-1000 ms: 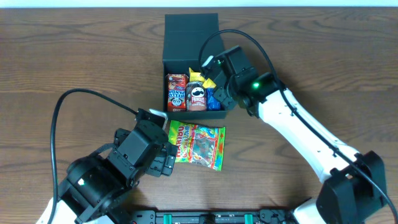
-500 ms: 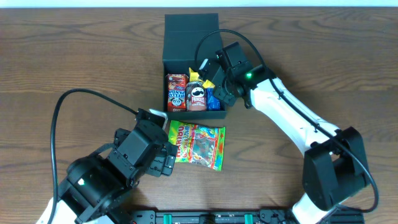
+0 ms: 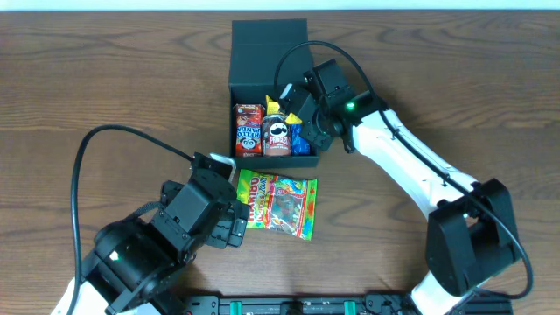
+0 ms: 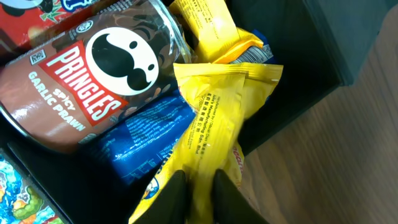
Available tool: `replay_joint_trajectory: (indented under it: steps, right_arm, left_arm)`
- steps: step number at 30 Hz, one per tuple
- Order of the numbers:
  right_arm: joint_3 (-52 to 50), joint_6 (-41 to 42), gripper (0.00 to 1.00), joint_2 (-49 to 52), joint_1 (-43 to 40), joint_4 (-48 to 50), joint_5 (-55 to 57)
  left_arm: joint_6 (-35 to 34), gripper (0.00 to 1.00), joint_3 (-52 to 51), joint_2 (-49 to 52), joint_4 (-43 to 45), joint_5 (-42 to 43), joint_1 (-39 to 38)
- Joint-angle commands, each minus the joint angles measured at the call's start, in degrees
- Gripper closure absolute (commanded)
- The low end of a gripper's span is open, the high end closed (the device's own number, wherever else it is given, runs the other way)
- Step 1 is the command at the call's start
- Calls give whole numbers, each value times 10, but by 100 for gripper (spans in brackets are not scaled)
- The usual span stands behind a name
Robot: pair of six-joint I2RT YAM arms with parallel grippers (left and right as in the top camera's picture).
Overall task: Pack container
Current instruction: 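Push the yellow bar down beside the Pringles and open the right gripper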
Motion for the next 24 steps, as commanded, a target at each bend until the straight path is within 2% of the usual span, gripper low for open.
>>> replay_joint_trajectory:
  steps: [1,3,8,24]
  right_arm:
    - [13,7,91,2,3,-4,-9]
    - [13,10,98,2,3,-7,-8]
    - [13,53,99,2,9,-6,-8]
    - [14,376,98,2,18,45,5]
  left_arm:
    - [5,5,0,1,0,-10,1]
    - [5,5,0,1,0,-10,1]
    - [5,5,0,1,0,-10,1]
    - [5,5,0,1,0,-10,1]
